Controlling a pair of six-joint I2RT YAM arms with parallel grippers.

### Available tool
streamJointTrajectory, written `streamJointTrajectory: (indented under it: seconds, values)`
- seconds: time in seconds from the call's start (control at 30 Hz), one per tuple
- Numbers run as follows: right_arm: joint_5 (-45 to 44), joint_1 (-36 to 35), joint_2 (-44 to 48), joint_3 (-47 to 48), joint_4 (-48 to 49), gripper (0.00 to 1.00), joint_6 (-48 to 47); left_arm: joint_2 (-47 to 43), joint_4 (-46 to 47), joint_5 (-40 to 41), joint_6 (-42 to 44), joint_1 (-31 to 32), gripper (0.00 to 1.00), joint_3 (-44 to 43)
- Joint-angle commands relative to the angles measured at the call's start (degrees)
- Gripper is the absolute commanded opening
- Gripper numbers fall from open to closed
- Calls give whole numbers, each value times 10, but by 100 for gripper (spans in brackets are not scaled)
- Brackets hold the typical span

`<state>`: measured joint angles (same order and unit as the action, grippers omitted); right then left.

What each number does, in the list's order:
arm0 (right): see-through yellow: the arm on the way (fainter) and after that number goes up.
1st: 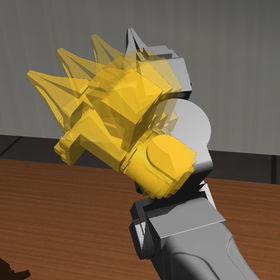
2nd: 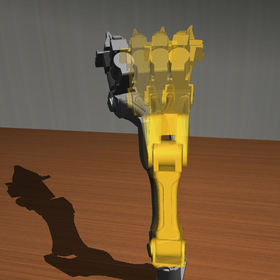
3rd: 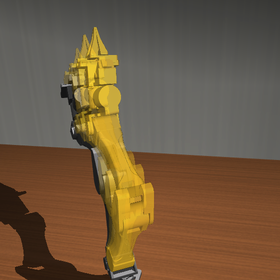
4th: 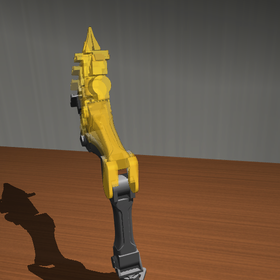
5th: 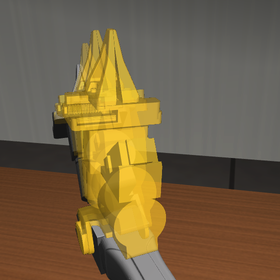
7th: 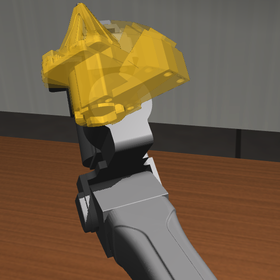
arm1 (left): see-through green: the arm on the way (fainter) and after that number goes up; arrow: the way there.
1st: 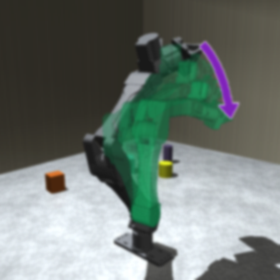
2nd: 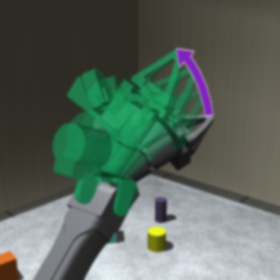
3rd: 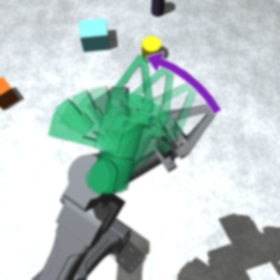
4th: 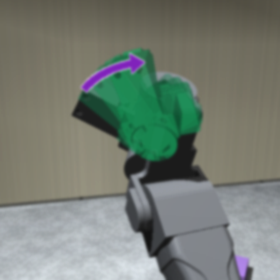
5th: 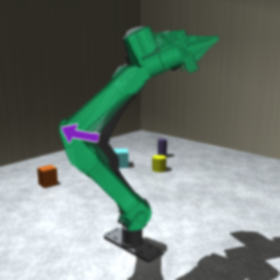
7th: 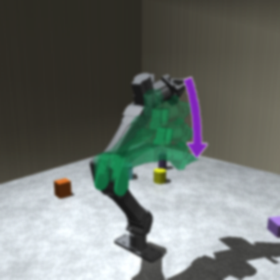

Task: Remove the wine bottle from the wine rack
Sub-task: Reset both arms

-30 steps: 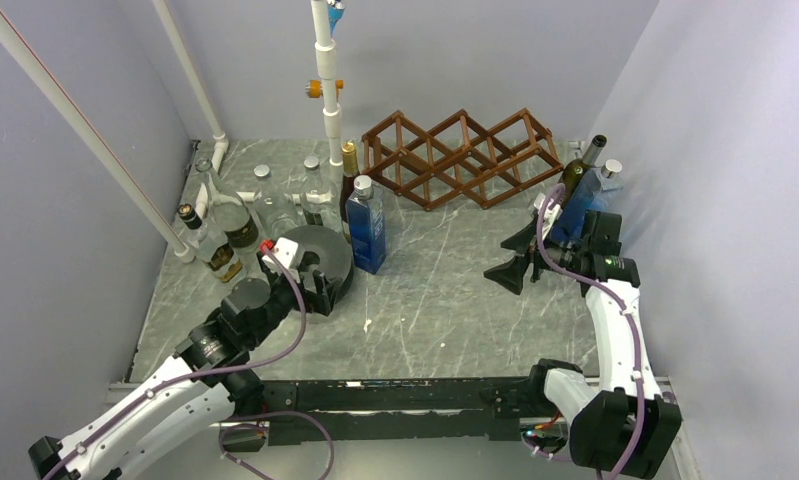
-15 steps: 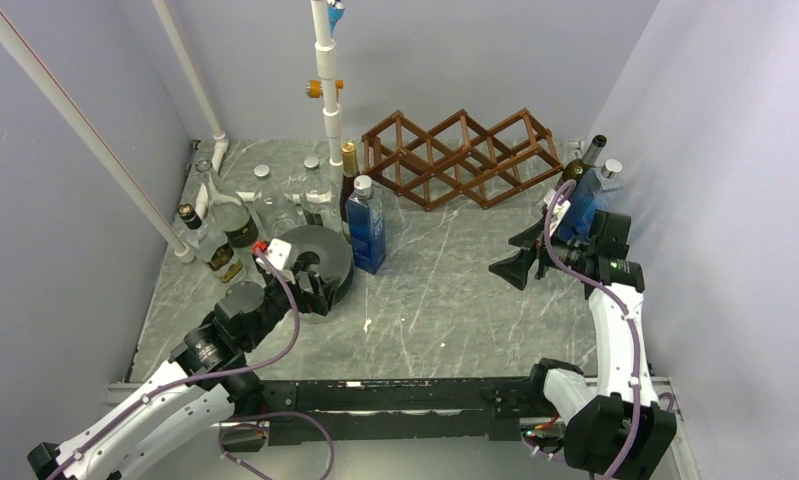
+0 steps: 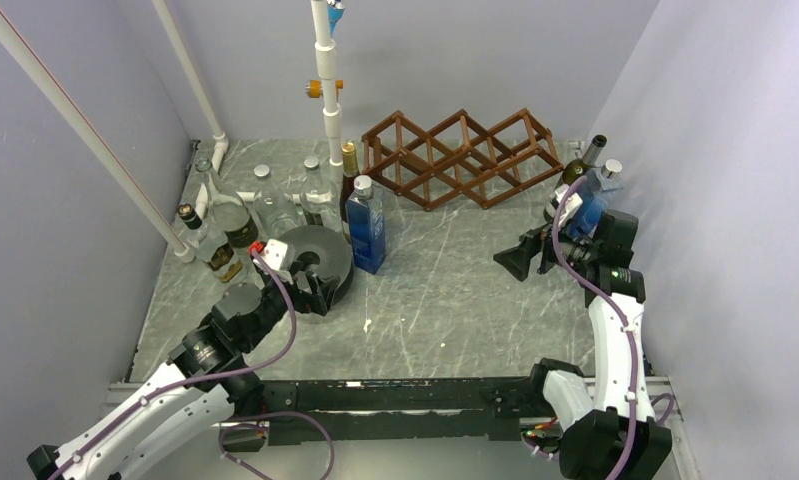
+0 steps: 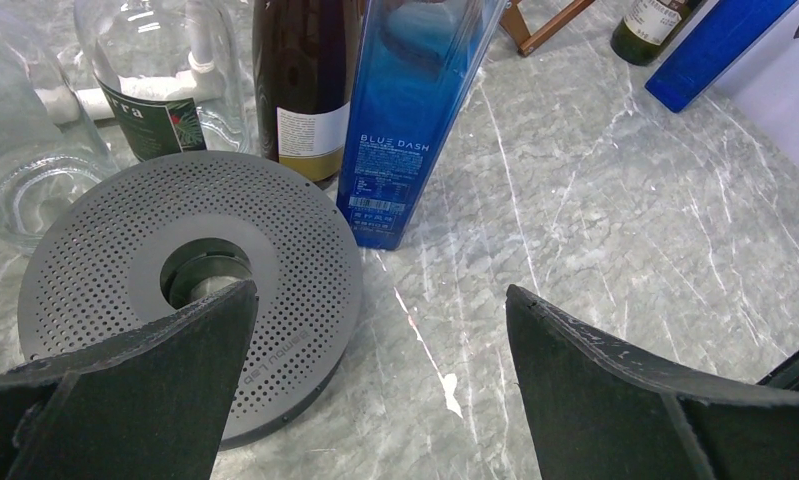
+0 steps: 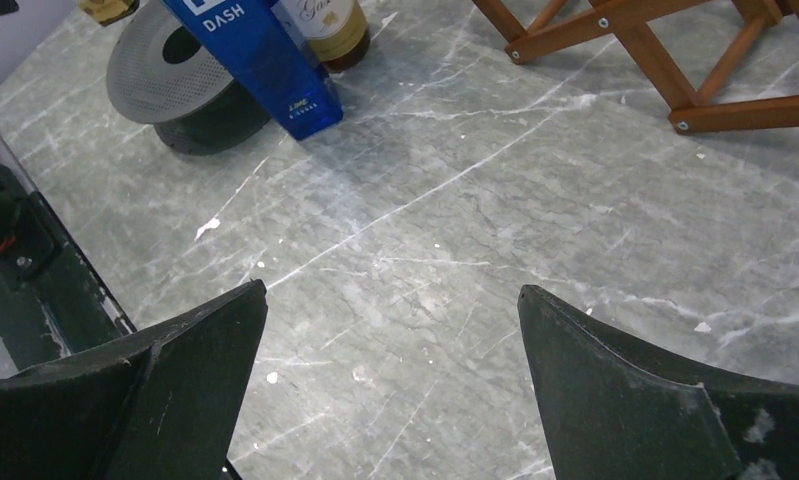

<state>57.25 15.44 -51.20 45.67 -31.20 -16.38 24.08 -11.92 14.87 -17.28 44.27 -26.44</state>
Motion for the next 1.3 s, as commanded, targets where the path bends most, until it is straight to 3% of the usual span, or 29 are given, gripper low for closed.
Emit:
streamJointTrajectory:
  seconds: [0.0,1.27]
  values:
    - [-17,4,3,11,28,100,46,-4,12,-5,-7,-2,100,2]
    - [-28,7,8,9,35,100,43,-22,9,-14,-20,-2,99,11]
